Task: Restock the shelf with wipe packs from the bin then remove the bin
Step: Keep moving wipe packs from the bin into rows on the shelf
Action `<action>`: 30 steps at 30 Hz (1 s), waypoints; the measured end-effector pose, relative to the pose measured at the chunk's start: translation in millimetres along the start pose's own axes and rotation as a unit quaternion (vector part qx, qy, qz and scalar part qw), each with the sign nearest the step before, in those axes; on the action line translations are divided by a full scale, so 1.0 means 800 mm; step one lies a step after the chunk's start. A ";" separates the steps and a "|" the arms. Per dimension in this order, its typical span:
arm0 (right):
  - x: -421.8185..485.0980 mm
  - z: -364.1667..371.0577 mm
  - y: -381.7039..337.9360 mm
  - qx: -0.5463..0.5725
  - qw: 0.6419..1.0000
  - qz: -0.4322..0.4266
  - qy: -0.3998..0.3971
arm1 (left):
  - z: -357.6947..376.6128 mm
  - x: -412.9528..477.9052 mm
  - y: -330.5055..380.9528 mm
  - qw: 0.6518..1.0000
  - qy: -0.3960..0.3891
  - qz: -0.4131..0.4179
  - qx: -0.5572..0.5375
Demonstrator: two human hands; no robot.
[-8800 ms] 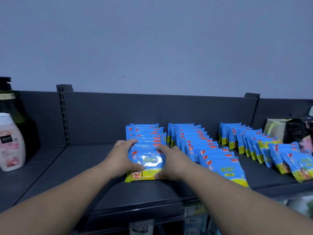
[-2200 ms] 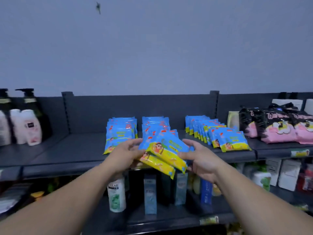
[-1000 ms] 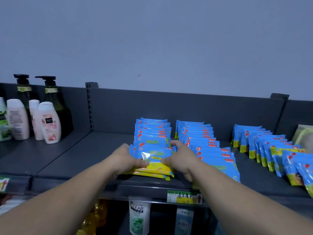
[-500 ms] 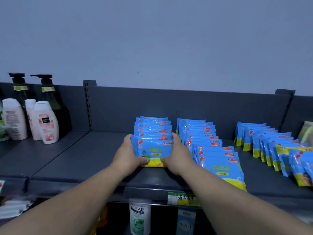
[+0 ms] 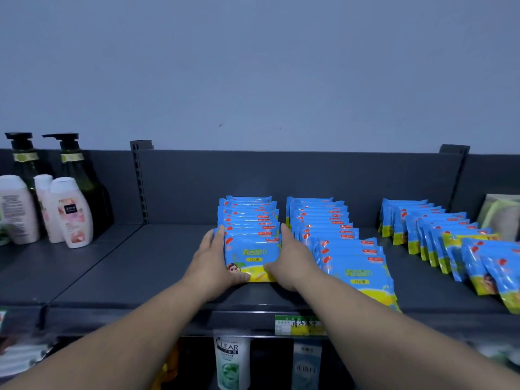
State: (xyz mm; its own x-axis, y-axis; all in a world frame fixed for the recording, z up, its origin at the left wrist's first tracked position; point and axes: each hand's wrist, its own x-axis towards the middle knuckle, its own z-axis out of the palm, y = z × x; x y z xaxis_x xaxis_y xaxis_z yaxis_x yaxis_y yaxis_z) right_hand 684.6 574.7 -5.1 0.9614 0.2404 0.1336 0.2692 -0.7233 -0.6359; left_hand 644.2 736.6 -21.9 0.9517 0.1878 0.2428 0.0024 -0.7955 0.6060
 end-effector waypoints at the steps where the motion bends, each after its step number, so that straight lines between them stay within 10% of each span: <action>1: -0.002 -0.002 -0.002 -0.005 1.000 0.001 -0.004 | 0.000 -0.001 0.001 1.000 -0.001 0.001 0.004; 12: -0.068 -0.044 0.004 -0.124 0.975 -0.090 0.162 | 0.020 -0.021 0.058 0.975 0.096 0.130 0.151; 30: -0.358 -0.205 0.238 -0.315 0.877 0.259 0.252 | 0.220 -0.200 0.304 0.924 -0.049 0.358 0.125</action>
State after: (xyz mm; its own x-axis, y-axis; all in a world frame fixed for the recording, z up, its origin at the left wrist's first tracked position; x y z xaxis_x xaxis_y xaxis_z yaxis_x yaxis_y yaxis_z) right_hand 469.9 262.0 -39.6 0.8241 -0.4283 0.3706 -0.3867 -0.9036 -0.1843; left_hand 546.6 411.9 -47.0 0.7594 -0.4822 0.4369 -0.5801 -0.8058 0.1190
